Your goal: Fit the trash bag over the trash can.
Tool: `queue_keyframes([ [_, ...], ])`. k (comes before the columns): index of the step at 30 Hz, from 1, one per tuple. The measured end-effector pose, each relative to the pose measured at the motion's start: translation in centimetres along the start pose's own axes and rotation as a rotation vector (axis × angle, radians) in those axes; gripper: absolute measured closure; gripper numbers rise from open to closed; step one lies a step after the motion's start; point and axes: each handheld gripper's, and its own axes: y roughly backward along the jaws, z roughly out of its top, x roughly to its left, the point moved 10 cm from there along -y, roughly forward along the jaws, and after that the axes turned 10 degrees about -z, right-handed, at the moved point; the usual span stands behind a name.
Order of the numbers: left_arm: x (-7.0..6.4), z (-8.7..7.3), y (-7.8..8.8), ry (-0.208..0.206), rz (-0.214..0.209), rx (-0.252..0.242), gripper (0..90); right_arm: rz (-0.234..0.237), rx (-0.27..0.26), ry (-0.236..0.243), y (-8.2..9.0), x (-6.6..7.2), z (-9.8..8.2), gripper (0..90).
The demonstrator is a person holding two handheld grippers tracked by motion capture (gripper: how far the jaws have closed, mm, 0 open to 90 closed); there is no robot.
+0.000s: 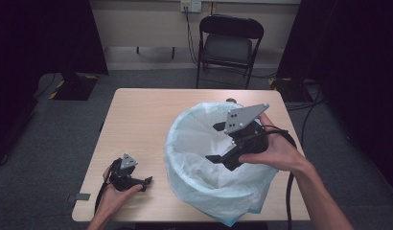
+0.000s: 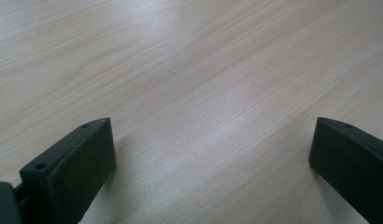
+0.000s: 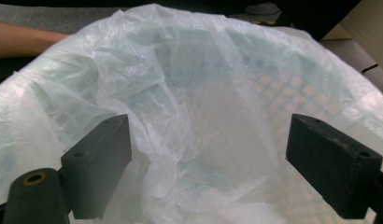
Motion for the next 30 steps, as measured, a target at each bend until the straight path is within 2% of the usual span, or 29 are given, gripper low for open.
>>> queue_keyframes([
  [5,0.0,0.0,0.0,0.002,0.001,-0.001,0.0,-0.050,-0.031,-0.013,1.6,-0.8,0.1,14.3],
  [14,0.0,0.0,0.0,0.003,0.004,-0.001,0.0,-0.136,-0.075,-0.071,4.5,-2.4,-1.3,14.7],
  [17,0.0,-0.1,0.1,0.008,0.005,-0.002,0.0,-0.177,-0.082,-0.097,5.3,-3.0,-2.1,14.7],
  [19,0.0,-0.1,0.1,0.006,0.007,-0.001,0.0,-0.204,-0.088,-0.138,5.7,-3.4,-2.9,14.0],
  [24,-0.1,-0.2,0.1,0.009,0.008,-0.001,0.1,-0.235,-0.098,-0.198,6.9,-3.8,-4.8,14.1],
  [30,-0.1,-0.2,0.2,0.011,0.010,-0.001,0.1,-0.285,-0.119,-0.225,8.2,-4.0,-6.3,14.2],
])
